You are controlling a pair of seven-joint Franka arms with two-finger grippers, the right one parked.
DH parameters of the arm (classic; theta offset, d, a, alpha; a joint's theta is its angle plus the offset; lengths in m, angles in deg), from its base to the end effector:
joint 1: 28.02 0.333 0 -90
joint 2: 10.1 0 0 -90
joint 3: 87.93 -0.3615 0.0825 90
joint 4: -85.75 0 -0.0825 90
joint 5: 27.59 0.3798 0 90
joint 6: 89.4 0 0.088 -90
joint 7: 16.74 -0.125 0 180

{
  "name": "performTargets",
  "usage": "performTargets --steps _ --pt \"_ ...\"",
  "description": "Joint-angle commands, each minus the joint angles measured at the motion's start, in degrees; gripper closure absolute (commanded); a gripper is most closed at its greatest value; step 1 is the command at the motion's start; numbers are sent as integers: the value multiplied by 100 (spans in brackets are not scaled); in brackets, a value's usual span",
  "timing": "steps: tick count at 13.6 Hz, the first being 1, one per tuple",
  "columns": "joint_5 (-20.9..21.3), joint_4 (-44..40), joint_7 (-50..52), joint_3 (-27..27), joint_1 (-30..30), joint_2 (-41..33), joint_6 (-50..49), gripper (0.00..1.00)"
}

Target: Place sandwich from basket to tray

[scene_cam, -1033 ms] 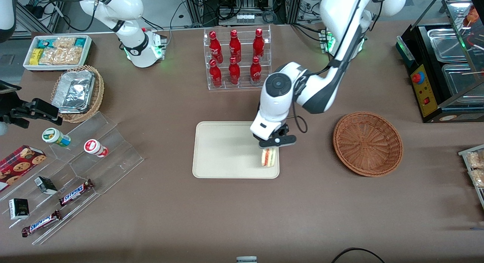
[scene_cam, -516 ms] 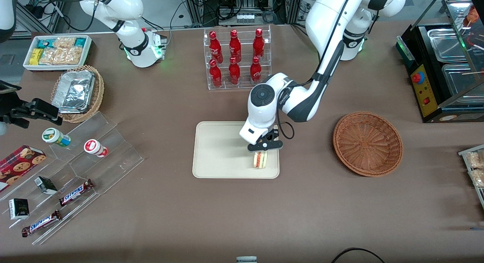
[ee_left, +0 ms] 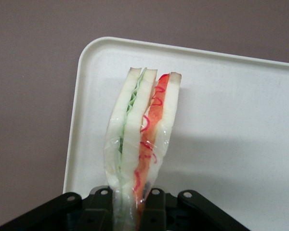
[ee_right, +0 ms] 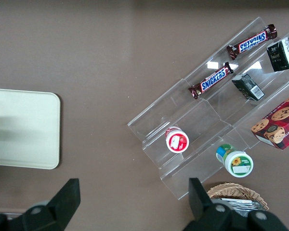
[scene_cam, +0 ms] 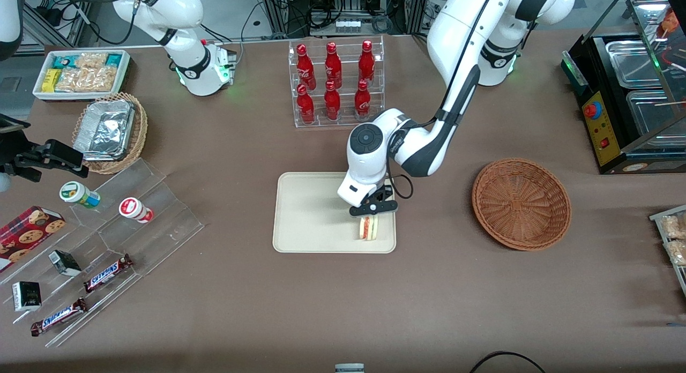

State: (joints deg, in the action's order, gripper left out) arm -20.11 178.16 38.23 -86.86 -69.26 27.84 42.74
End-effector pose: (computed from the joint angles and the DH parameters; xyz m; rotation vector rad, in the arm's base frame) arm 0.5384 -0.4814 0.2624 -3.0976 -0.2156 -0.1336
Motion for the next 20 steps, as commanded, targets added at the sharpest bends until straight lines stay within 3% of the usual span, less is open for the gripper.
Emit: performTargets --steps 1,6,7,8,9,13,20 --pt "96 -180 250 -89 -139 178 -4 88" --pt "105 -180 312 -98 -236 284 -13 86" --pt "105 -180 312 -98 -236 284 -21 58" --pt "105 -180 312 -98 -236 275 -39 16" --pt "105 -180 312 -107 -236 249 -83 0" --pt "114 -250 303 -151 -166 -119 -591 0" --pt "96 -417 233 -458 -25 -1419 -1584 0"
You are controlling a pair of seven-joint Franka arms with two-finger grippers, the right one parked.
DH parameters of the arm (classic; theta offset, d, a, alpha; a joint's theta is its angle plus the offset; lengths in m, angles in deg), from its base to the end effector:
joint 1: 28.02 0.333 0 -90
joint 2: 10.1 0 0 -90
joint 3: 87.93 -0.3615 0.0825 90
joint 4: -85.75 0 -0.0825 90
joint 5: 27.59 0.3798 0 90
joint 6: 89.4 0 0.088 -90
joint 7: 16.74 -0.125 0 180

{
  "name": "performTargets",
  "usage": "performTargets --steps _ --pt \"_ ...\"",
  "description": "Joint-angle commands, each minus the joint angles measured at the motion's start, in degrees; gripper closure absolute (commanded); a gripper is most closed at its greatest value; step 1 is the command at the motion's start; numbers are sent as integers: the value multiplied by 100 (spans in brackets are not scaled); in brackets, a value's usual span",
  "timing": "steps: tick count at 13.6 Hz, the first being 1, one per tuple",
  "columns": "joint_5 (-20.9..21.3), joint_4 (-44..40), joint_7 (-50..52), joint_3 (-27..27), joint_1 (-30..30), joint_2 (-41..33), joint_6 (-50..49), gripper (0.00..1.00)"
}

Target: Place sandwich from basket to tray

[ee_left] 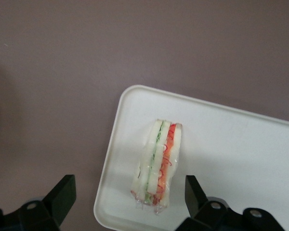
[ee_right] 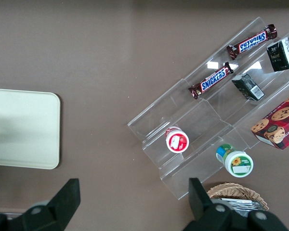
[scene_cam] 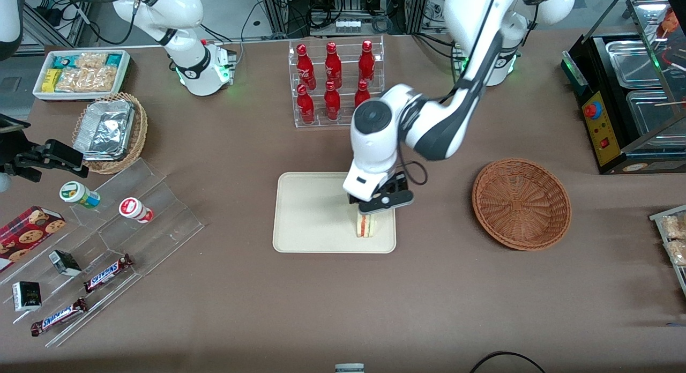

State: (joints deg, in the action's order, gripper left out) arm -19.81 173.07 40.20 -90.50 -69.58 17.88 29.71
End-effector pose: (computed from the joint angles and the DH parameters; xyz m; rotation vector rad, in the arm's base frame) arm 0.5599 -0.4486 0.4080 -3.0644 -0.3775 -0.2316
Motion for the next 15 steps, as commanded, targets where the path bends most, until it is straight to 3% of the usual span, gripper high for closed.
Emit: performTargets --steps 1,5,11,15 --pt "66 92 19 -173 24 -642 -500 0" --pt "-48 109 -858 -420 392 -1425 -1405 0" --pt "-470 197 -2563 -420 1543 -2375 -2426 0" --pt "-575 609 -3765 -420 2421 -2919 -2532 0"
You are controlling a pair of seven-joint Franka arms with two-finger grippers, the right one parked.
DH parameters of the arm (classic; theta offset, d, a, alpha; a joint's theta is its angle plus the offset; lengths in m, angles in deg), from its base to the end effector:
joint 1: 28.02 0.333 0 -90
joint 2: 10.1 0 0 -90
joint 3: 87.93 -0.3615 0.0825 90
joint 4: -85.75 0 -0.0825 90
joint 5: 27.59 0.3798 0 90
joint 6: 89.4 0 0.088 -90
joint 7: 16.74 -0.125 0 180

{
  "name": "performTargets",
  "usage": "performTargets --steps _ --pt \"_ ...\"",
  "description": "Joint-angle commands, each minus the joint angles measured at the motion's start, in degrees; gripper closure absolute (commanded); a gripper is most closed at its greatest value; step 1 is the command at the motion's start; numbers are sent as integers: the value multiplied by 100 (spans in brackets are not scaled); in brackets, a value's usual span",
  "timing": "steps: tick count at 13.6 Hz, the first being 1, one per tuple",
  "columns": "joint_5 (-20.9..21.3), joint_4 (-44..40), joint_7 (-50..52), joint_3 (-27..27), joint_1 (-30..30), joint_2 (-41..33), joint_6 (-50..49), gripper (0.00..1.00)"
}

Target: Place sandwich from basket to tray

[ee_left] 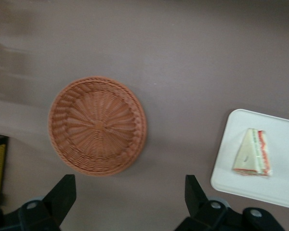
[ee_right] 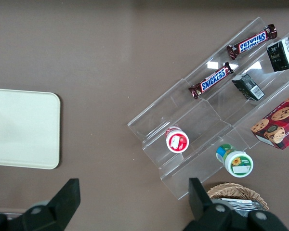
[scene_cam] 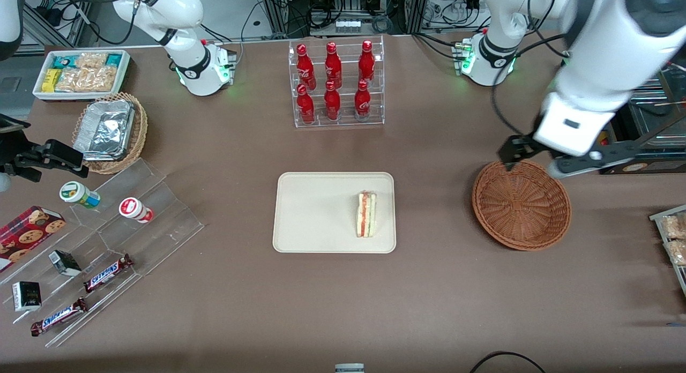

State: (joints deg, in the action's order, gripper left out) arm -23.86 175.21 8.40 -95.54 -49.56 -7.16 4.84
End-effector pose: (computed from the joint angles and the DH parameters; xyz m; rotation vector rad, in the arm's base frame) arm 0.5601 -0.1332 0.6348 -3.0695 -0.2950 -0.0843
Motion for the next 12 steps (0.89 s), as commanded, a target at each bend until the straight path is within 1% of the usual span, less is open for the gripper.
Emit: performTargets --steps 1,2,3,5,7,8,10,12 --pt "-327 509 -938 85 674 -574 -81 0" --pt "-485 623 -1263 85 912 -723 -90 0" --pt "-582 729 -1406 76 975 -829 -90 0" --pt "-636 870 -1547 67 1212 -1049 -107 0" --pt "-802 1151 -2003 85 1571 -1339 -134 0" --pt "-873 1248 -2066 146 1765 -1453 -134 0" --pt "-891 1205 -2023 260 1811 -1498 -134 0" --pt "-856 1099 -1978 523 1854 -1385 -143 0"
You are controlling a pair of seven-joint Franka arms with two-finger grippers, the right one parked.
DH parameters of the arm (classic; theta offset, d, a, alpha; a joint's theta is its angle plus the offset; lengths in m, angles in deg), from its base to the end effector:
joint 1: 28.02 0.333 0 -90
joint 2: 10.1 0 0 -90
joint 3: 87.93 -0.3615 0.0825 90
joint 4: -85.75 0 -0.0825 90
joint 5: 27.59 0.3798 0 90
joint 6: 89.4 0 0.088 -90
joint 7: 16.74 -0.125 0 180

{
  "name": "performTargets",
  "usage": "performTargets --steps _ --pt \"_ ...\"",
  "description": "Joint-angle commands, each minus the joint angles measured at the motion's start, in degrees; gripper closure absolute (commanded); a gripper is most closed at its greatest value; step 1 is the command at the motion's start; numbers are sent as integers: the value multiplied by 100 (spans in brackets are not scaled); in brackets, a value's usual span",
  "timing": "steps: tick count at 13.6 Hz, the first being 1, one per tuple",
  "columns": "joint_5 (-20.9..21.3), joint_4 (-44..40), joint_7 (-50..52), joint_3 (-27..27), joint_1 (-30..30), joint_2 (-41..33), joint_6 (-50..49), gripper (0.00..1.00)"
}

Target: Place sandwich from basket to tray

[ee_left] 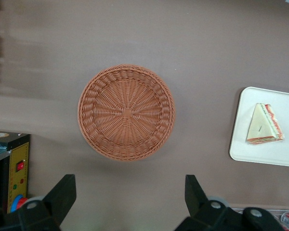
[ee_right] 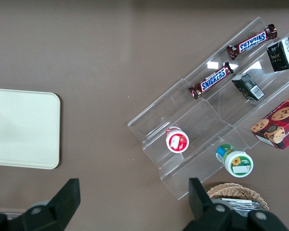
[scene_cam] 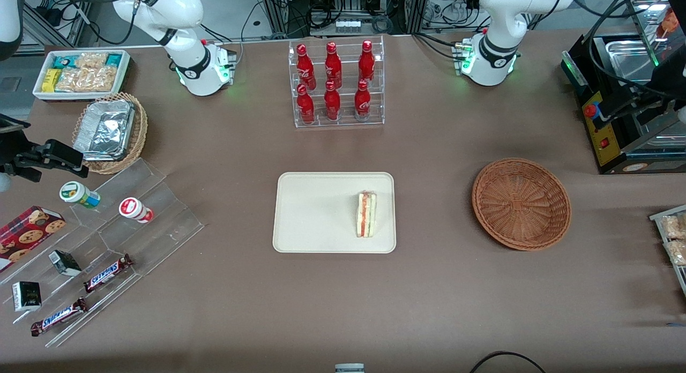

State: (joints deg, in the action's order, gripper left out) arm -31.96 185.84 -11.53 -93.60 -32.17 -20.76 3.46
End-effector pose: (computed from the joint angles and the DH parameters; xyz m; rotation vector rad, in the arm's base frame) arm 0.4887 0.0091 0.6703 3.0387 0.1793 0.0850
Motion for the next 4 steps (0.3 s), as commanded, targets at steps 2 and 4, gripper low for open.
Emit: performTargets --steps 2,4 --pt "6 19 -12 654 273 -6 -4 0" --pt "15 10 -12 734 327 3 -4 0"
